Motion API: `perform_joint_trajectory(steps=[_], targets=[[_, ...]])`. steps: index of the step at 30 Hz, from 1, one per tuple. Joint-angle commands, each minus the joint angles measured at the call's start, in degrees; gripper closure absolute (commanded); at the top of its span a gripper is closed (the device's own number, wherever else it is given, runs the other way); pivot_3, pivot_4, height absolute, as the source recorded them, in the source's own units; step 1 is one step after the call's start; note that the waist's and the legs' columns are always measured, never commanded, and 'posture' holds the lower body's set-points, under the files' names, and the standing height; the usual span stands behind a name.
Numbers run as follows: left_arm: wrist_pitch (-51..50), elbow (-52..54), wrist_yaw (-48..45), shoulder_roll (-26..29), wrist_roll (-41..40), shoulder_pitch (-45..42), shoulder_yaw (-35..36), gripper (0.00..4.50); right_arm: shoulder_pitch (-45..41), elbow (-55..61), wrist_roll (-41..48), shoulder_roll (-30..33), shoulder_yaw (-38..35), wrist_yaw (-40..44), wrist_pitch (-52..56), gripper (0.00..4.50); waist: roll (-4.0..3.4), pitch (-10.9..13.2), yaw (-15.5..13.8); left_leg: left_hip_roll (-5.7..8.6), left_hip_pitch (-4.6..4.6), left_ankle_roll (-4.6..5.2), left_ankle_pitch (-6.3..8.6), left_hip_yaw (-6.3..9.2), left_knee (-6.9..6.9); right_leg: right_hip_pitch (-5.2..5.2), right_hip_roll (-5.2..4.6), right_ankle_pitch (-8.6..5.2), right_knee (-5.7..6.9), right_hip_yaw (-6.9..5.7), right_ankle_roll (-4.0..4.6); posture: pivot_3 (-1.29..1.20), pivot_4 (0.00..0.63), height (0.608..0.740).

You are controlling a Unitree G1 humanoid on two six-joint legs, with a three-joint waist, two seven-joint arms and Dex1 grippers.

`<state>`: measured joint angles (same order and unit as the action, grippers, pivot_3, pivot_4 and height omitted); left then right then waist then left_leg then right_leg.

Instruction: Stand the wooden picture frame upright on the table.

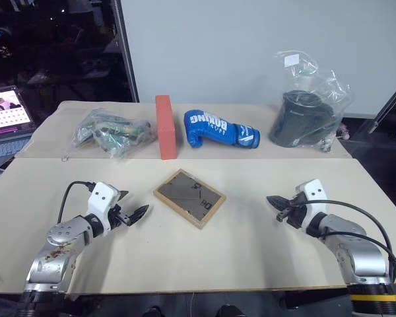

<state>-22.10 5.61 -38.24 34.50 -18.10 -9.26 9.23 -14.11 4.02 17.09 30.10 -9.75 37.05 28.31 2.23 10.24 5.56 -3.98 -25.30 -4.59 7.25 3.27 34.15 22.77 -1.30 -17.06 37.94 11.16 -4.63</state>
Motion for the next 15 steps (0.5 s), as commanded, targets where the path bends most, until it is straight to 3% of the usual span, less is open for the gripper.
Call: perform_joint_trajectory(steps=[1,3,7,11,15], targets=[[-8.57,5.37,-3.11,3.65,-6.93,-1.05,2.72,0.0,-5.95,0.03,-0.16,3.92,3.03,6.91,-2.75,4.3,0.0,0.0,0.0,0.0,0.0,0.0,0.0,0.0,0.0,0.0,0.0,0.0,0.0,0.0,0.0,0.0,0.15,0.74],[-18.2,9.63,-8.1,9.14,-11.37,-1.59,1.25,0.0,-14.75,-5.69,-2.68,7.15,9.55,16.97,-7.57,4.3,-0.06,0.43,1.17,-0.02,-0.05,0.0,0.0,-0.06,0.1,0.13,0.0,0.0,0.08,0.01,-0.01,0.0,0.15,0.74],[-27.87,12.47,-7.59,13.1,-14.17,-2.19,-0.36,1.04,-26.4,-22.66,-9.46,5.25,16.41,19.2,-17.58,4.5,-0.12,0.53,1.67,-0.01,0.04,0.12,-0.19,-0.1,0.01,0.18,0.01,0.22,0.05,0.07,-0.12,0.0,0.15,0.74],[-35.94,16.14,-0.88,9.76,-13.96,-4.48,-4.71,2.48,-38.49,-46.49,-17.37,-2.94,22.07,15.82,-30.15,4.5,0.01,0.49,1.74,0.0,0.14,0.12,-0.19,-0.05,-0.16,-0.05,0.0,0.06,-0.11,0.01,-0.08,0.0,0.15,0.74],[-40.25,17.55,5.01,4.19,-13.14,-6.43,-7.86,3.8,-43.18,-60.03,-19.53,-9.11,22.87,15.9,-37.5,4.5,0.01,0.5,1.32,0.05,-0.18,0.11,-0.19,0.05,-0.18,0.08,-0.06,0.29,-0.07,-0.07,0.25,0.0,0.15,0.74]])
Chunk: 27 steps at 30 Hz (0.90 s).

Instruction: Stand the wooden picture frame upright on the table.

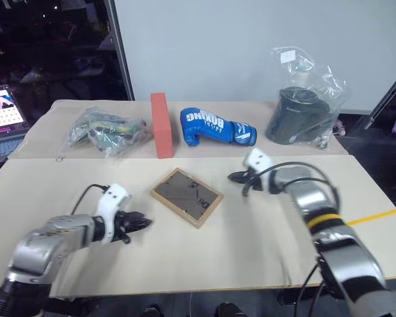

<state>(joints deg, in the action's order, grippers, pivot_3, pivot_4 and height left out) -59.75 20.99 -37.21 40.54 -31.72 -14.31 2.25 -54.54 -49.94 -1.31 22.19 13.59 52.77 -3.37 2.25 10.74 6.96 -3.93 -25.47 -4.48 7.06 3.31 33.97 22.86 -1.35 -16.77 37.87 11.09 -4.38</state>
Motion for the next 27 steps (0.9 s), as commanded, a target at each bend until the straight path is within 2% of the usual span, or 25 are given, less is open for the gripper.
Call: perform_joint_trajectory(steps=[1,2,5,8,10,18,23,27], targets=[[-2.81,1.92,5.5,-3.21,1.22,-1.53,-1.4,4.24,-2.96,-7.93,-1.59,-2.5,0.02,0.96,-7.25,4.5,0.0,0.0,-0.21,0.01,-0.04,-0.01,0.0,0.04,0.0,0.03,-0.03,0.01,0.04,-0.07,0.02,0.0,0.15,0.74],[-3.09,1.68,6.74,-4.14,1.71,-1.74,-1.64,4.45,-2.99,-9.14,-1.64,-3.51,0.14,2.0,-8.22,4.5,-0.01,0.0,-0.19,0.03,-0.05,-0.03,-0.01,0.12,-0.01,0.03,-0.07,0.02,0.08,-0.2,0.03,0.0,0.15,0.74],[-3.07,1.27,8.22,-5.12,2.53,-2.31,-1.98,4.45,-1.61,-8.76,0.0,-5.0,-0.13,8.09,-10.03,4.5,-0.01,0.0,-0.11,0.02,0.14,-0.05,-0.01,0.33,-0.01,-0.23,-0.16,0.06,0.08,-0.67,0.1,0.0,0.15,0.74],[-2.43,0.82,7.15,-3.6,2.87,-2.33,-2.27,4.45,3.41,-0.02,3.9,-4.79,-0.24,16.94,-6.3,4.5,-0.02,0.0,0.05,0.01,0.42,-0.13,-0.06,0.48,0.0,-0.56,-0.14,0.05,0.12,-0.89,0.1,0.0,0.15,0.74],[-2.71,1.25,5.86,-2.37,2.47,-1.85,-2.34,4.45,7.47,7.47,5.22,-3.84,0.38,19.84,-2.92,4.5,-0.02,0.0,0.05,0.01,0.44,-0.29,-0.16,0.54,0.02,-0.6,-0.14,-0.11,0.15,-0.92,-0.19,0.0,0.15,0.74],[-3.91,7.31,-0.81,3.77,-0.25,5.37,-5.46,4.45,21.97,36.23,5.45,0.58,3.56,18.42,13.5,4.5,-0.11,-0.09,0.05,-0.03,0.52,-0.35,-0.15,0.58,-0.11,-0.6,-0.11,-0.24,0.18,-0.96,-0.13,0.0,0.15,0.74],[-0.87,1.88,-1.1,6.71,2.36,5.59,-2.47,4.45,25.35,47.16,8.13,2.67,3.01,18.14,21.73,4.5,-0.12,-0.1,-0.05,-0.02,0.54,-0.36,-0.14,0.57,-0.09,-0.59,-0.13,-0.28,0.15,-0.96,-0.13,0.0,0.15,0.74],[-1.35,-1.77,-0.67,7.4,2.56,4.44,-0.2,4.45,26.2,49.53,7.58,4.66,3.6,17.46,23.86,4.5,-0.12,-0.1,0.08,-0.03,0.57,-0.36,-0.14,0.57,-0.08,-0.54,-0.12,-0.33,0.15,-0.96,-0.08,0.0,0.15,0.74]])
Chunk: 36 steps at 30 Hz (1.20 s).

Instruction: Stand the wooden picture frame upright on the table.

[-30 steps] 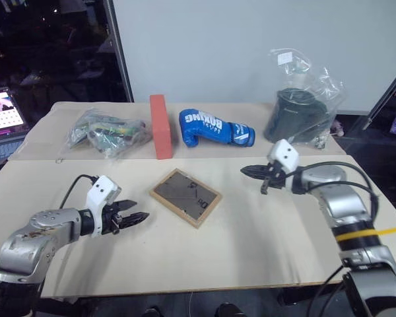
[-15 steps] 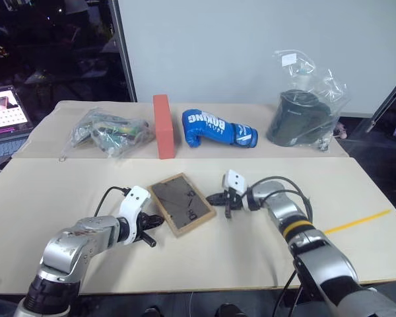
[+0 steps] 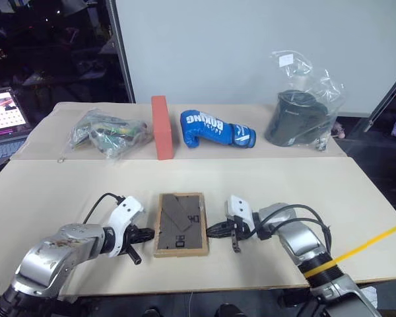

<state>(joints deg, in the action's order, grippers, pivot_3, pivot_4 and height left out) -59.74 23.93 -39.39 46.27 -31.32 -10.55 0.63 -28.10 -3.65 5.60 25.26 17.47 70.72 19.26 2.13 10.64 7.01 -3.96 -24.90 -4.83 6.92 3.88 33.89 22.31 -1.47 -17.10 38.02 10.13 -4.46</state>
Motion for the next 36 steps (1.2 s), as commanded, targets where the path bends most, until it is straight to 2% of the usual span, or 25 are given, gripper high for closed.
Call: perform_joint_trajectory(steps=[1,4,5,7,9,14,18,23,25,27,36], targets=[[-2.52,-5.79,1.71,2.4,2.18,1.02,2.29,4.45,-0.57,1.83,-0.24,2.51,-0.45,-1.06,0.76,4.5,0.0,0.0,0.02,0.0,0.02,0.0,0.0,0.0,0.0,0.0,0.0,0.0,0.0,0.0,0.0,0.0,0.15,0.74],[-5.96,-6.04,5.49,3.17,3.24,2.69,6.04,4.45,-1.79,-1.96,-1.2,4.89,-1.67,-2.0,-0.99,4.5,0.01,-0.01,0.22,-0.01,0.16,0.0,0.0,-0.01,0.0,-0.06,-0.01,-0.01,0.01,0.01,0.02,0.0,0.15,0.74],[-12.57,-5.92,7.22,2.98,2.44,2.15,8.01,4.45,-2.14,-3.0,-1.05,5.62,-2.22,-2.09,-1.67,4.5,0.01,-0.01,0.26,-0.02,0.18,0.0,0.0,-0.04,-0.01,-0.06,-0.01,-0.02,0.01,0.01,0.05,0.0,0.15,0.74],[-24.09,-6.58,4.7,-0.88,-5.81,-0.7,16.85,4.45,-2.59,-4.61,-0.71,6.9,-3.09,-2.15,-2.55,4.5,0.02,-0.01,0.3,-0.04,0.26,0.0,0.0,-0.04,-0.02,-0.1,0.0,-0.04,0.04,0.01,0.07,0.0,0.15,0.74],[-31.05,-11.04,1.38,-2.09,-15.68,-3.59,22.75,4.45,-2.09,-5.26,-0.1,7.44,-3.42,-2.08,-3.5,4.5,0.02,-0.01,0.23,-0.03,0.27,0.0,0.0,-0.05,-0.02,-0.09,0.0,-0.04,0.05,0.01,0.07,0.0,0.15,0.74],[-32.76,-16.8,6.95,-2.34,-31.39,-4.24,22.89,2.74,-0.83,-6.06,1.25,6.66,-3.78,-2.2,-4.65,4.5,0.04,-0.02,-0.04,-0.02,0.02,0.0,0.0,-0.01,-0.02,-0.03,-0.01,-0.11,0.02,-0.02,-0.03,0.0,0.15,0.74],[-32.76,-20.31,16.16,-7.66,-41.2,-6.01,20.54,1.41,-0.32,-5.39,1.74,5.33,-3.12,-2.55,-4.32,4.5,0.06,-0.03,-0.13,-0.02,0.05,0.0,0.0,0.0,0.0,-0.05,-0.01,-0.1,0.05,-0.02,-0.01,0.0,0.15,0.74],[-32.76,-21.84,26.39,-14.86,-46.27,-6.78,16.77,0.05,0.72,-2.23,2.23,2.82,-1.54,-3.65,-2.49,4.5,0.08,-0.12,-0.2,-0.01,0.07,-0.01,0.0,0.02,0.04,-0.09,0.0,-0.07,0.06,-0.02,-0.02,0.0,0.15,0.74],[-32.76,-25.05,31.14,-20.68,-46.0,-8.2,16.14,0.05,0.73,-1.48,2.76,1.48,-1.18,-4.35,-1.11,4.5,-0.07,-0.38,-0.6,0.0,0.08,-0.01,0.0,0.02,0.03,-0.12,-0.02,-0.07,0.04,-0.02,-0.02,0.0,0.15,0.74],[-32.76,-26.63,34.65,-23.87,-44.86,-8.88,15.51,0.05,0.79,-0.75,3.31,0.75,-1.39,-5.04,0.1,4.5,-0.07,-0.62,-1.29,0.07,0.09,-0.01,0.0,0.02,0.05,-0.18,-0.06,-0.07,0.01,-0.02,-0.03,0.0,0.15,0.74],[-32.76,-27.78,40.22,-25.56,-48.89,-9.04,18.67,0.05,2.44,1.53,3.56,1.25,-1.94,-6.59,1.79,4.5,-0.18,-1.01,-3.06,0.15,0.1,-0.02,0.01,0.02,0.04,-0.24,-0.12,-0.08,-0.16,-0.02,-0.08,0.0,0.15,0.74]])
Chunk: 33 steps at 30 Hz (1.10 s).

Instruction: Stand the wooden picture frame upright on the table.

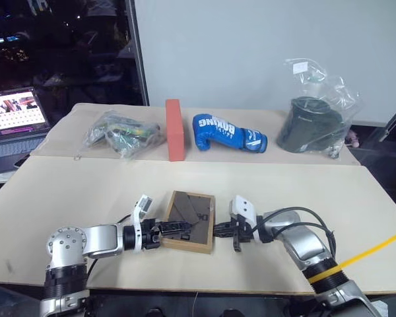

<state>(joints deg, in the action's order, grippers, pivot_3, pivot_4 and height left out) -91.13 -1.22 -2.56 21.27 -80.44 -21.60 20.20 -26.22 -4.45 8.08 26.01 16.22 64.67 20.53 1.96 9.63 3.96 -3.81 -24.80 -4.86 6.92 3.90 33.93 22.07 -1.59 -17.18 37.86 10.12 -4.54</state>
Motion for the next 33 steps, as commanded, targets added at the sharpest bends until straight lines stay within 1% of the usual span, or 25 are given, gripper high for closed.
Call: perform_joint_trajectory(steps=[1,2,3,4,5,6,7,10,13,15,17,18,19,20,22,23,24,25,27,29,30,33], targets=[[-1.36,-2.9,3.9,-0.36,-0.32,2.0,-0.12,0.3,0.7,2.43,1.06,0.62,-0.71,-0.63,0.54,4.5,0.0,0.0,0.01,0.0,0.0,0.0,0.0,0.0,-0.01,0.01,0.0,0.0,0.0,0.0,0.0,0.0,0.15,0.74],[-1.36,-2.88,3.86,0.05,-1.13,2.06,0.14,0.6,0.8,2.44,1.02,0.71,-0.75,-0.74,0.48,4.5,0.0,0.0,0.04,-0.01,0.0,0.0,0.0,0.0,-0.02,0.02,0.0,0.0,0.0,0.0,0.0,0.0,0.15,0.74],[-1.37,-2.86,3.86,0.6,-1.95,2.06,0.29,0.79,0.8,2.28,0.92,0.86,-0.8,-0.78,0.34,4.5,0.0,0.0,0.04,-0.01,-0.01,0.0,0.0,0.0,-0.02,0.04,0.01,0.0,0.0,0.0,0.0,0.0,0.15,0.74],[-1.36,-2.92,3.88,0.96,-2.57,1.99,0.53,1.17,0.76,2.09,0.82,1.05,-0.88,-0.85,0.19,4.5,0.0,0.0,0.14,-0.01,-0.03,0.0,0.0,0.0,-0.03,0.07,0.01,0.0,0.01,0.0,0.0,0.0,0.15,0.74],[-1.34,-3.02,3.82,1.33,-3.15,1.89,0.66,1.72,0.62,1.85,0.74,1.22,-1.07,-0.98,0.01,4.5,0.0,0.0,0.23,-0.02,-0.04,0.0,0.0,0.0,-0.04,0.09,0.01,0.0,0.01,0.0,0.0,0.0,0.15,0.74],[-1.23,-3.1,3.82,1.61,-3.67,1.84,0.73,1.95,0.47,1.66,0.75,1.42,-1.27,-1.06,-0.12,4.5,0.0,0.0,0.25,-0.02,-0.04,0.0,0.0,0.0,-0.06,0.11,0.02,0.0,0.01,0.0,0.01,0.0,0.15,0.74],[-0.95,-3.24,3.96,1.99,-4.7,1.65,0.82,2.4,0.12,1.55,1.33,1.93,-1.97,-0.8,0.38,4.5,0.0,0.0,0.18,-0.03,-0.05,0.0,0.0,0.0,-0.07,0.12,0.02,0.0,0.01,0.0,0.01,0.0,0.15,0.74],[0.2,-3.39,4.23,3.51,-7.51,1.33,0.82,3.31,-1.43,2.29,5.85,5.07,-6.62,1.18,5.16,4.5,0.03,0.02,0.03,-0.01,-0.06,-0.01,0.0,0.0,-0.05,0.11,0.01,0.0,-0.01,0.0,0.01,0.0,0.15,0.74],[2.09,-3.97,4.2,5.55,-10.56,0.94,1.42,3.34,-4.7,1.69,9.93,9.35,-12.69,1.95,8.21,4.5,0.04,0.06,0.07,-0.01,-0.24,-0.01,0.0,0.0,-0.01,0.24,0.01,0.0,-0.02,0.0,0.01,0.0,0.15,0.74],[2.58,-3.4,3.84,6.96,-10.88,0.64,0.62,3.34,-8.01,2.09,14.63,9.97,-16.56,1.37,13.48,4.5,0.04,0.07,0.44,-0.03,-0.27,-0.01,0.0,0.0,-0.05,0.32,0.02,0.01,-0.01,0.0,0.03,0.0,0.15,0.74],[2.78,-2.5,3.26,8.02,-10.86,-0.01,-0.79,3.34,-11.97,3.98,20.85,9.33,-18.66,1.61,21.22,4.5,0.04,0.08,0.89,-0.07,-0.26,-0.01,0.0,0.01,-0.1,0.34,0.06,0.01,0.02,0.0,0.06,0.0,0.15,0.74],[3.02,-1.82,2.83,8.28,-10.75,-0.42,-1.55,3.34,-13.4,5.21,23.03,8.68,-18.41,1.92,24.04,3.89,0.04,0.08,1.08,-0.08,-0.26,-0.01,0.0,0.01,-0.11,0.35,0.07,0.0,0.04,0.0,0.07,0.0,0.15,0.74],[3.22,-1.25,2.45,8.58,-10.42,-0.75,-2.28,3.34,-14.22,6.1,23.93,8.15,-17.63,2.07,25.46,3.68,0.04,0.08,1.19,-0.07,-0.26,-0.01,0.0,0.03,-0.12,0.35,0.08,0.0,0.04,0.0,0.07,0.0,0.15,0.74],[3.35,-0.75,2.11,8.92,-9.75,-1.08,-3.01,3.34,-14.69,6.84,24.17,7.72,-16.29,2.09,26.54,3.36,0.04,0.08,1.21,-0.07,-0.26,-0.01,-0.01,0.05,-0.12,0.32,0.08,0.0,0.03,0.0,0.07,0.0,0.15,0.74],[3.7,-0.55,1.31,9.49,-8.85,-1.28,-3.97,3.34,-15.14,7.52,24.29,6.79,-13.89,1.77,27.99,2.57,0.04,0.08,1.21,-0.05,-0.28,-0.01,0.0,0.07,-0.1,0.29,0.07,-0.01,-0.04,-0.03,0.06,0.0,0.15,0.74],[3.9,-0.71,0.79,9.8,-8.44,-1.35,-4.3,3.34,-15.76,6.45,23.67,4.89,-12.22,0.78,28.05,2.34,0.04,0.08,1.15,-0.05,-0.33,-0.01,0.0,0.07,-0.09,0.29,0.06,-0.01,-0.09,-0.03,0.06,0.0,0.15,0.74],[4.16,-0.82,0.37,10.05,-8.22,-1.36,-4.61,3.34,-16.2,5.6,23.22,3.58,-11.15,0.06,27.98,1.86,0.04,0.08,1.15,-0.04,-0.38,-0.01,0.0,0.07,-0.09,0.31,0.05,0.0,-0.15,-0.03,0.06,0.0,0.15,0.74],[4.32,-0.7,-0.13,10.42,-7.89,-1.45,-4.9,3.34,-16.41,4.54,22.25,2.49,-9.5,-0.14,27.6,1.68,0.04,0.08,1.16,-0.04,-0.43,-0.01,0.0,0.07,-0.09,0.36,0.05,0.0,-0.16,-0.03,0.05,0.0,0.15,0.74],[4.61,-0.22,-0.88,11.25,-8.73,-1.91,-5.08,3.34,-16.52,1.78,21.44,0.72,-8.3,-0.65,26.88,0.89,0.04,0.08,1.16,-0.05,-0.52,-0.01,0.0,0.07,-0.1,0.49,0.06,0.01,-0.12,-0.03,0.06,0.0,0.15,0.74],[4.78,0.23,-1.5,11.97,-9.41,-2.24,-5.36,3.34,-16.48,-0.15,23.09,-0.57,-8.39,0.52,27.59,0.25,0.03,0.08,1.05,-0.05,-0.59,-0.01,0.0,0.07,-0.1,0.56,0.06,0.02,-0.09,-0.04,0.07,0.0,0.15,0.74],[4.8,0.28,-1.72,12.14,-9.44,-2.38,-5.76,3.34,-16.45,-1.54,23.81,-1.5,-8.38,1.08,27.86,0.04,0.03,0.08,1.0,-0.04,-0.7,-0.01,-0.01,0.07,-0.09,0.65,0.06,0.03,-0.09,-0.04,0.08,0.0,0.15,0.74],[5.0,-0.11,-2.4,12.23,-8.51,-3.05,-7.07,3.34,-16.21,-3.76,23.35,-2.62,-6.19,3.01,27.37,0.04,0.03,0.08,0.95,-0.05,-0.78,-0.01,-0.01,0.07,-0.08,0.77,0.07,0.06,-0.02,-0.04,0.13,0.0,0.15,0.74]])
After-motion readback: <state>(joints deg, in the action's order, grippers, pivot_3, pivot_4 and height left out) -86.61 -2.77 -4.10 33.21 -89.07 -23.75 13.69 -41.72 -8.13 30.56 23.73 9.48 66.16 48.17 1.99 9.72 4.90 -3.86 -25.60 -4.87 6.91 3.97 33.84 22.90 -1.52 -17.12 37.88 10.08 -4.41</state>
